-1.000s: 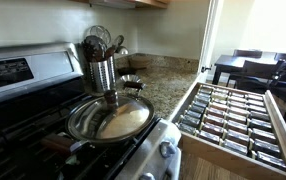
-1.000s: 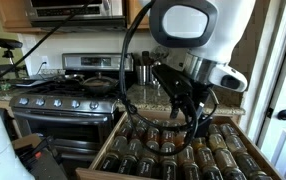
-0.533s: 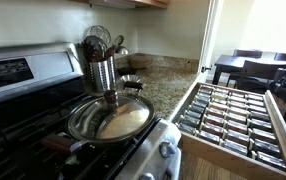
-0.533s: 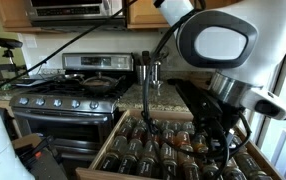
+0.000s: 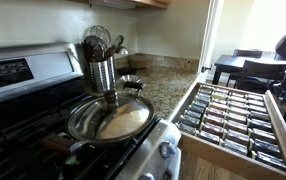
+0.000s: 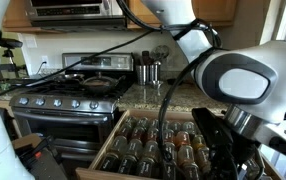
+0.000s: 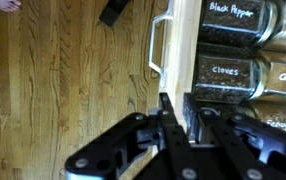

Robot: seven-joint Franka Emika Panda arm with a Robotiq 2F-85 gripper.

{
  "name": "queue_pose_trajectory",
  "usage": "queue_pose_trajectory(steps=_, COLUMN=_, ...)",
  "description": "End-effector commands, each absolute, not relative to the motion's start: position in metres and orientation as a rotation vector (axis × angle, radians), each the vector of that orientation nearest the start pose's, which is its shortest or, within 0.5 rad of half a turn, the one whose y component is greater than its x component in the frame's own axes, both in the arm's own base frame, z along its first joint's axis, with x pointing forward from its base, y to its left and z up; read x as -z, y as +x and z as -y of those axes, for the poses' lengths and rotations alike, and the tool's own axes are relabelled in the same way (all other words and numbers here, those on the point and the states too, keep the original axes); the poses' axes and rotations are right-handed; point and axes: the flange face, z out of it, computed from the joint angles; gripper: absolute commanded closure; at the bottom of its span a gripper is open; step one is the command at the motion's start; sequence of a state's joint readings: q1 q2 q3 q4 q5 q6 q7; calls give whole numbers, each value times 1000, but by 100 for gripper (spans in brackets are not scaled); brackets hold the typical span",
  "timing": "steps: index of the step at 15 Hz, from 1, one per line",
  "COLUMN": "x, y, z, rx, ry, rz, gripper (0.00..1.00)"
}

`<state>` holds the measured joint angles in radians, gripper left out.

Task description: Close the open drawer

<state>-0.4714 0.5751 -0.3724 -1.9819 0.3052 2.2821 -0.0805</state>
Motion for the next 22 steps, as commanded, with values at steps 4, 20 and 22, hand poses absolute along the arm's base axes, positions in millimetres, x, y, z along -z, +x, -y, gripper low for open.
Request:
queue_pose_trajectory(steps=4, x=-137, y=395, z=444, rx=-436, ry=-2681, rz=-1524, gripper=98)
queue_pose_trajectory(steps=20, x=-113, y=408, z=441, rx=-267, ry=-2506, rz=-1508, gripper=96)
queue_pose_trajectory(steps=22, x=-115, y=409, z=439, rx=-232, ry=-2487, rz=-1481, gripper=96)
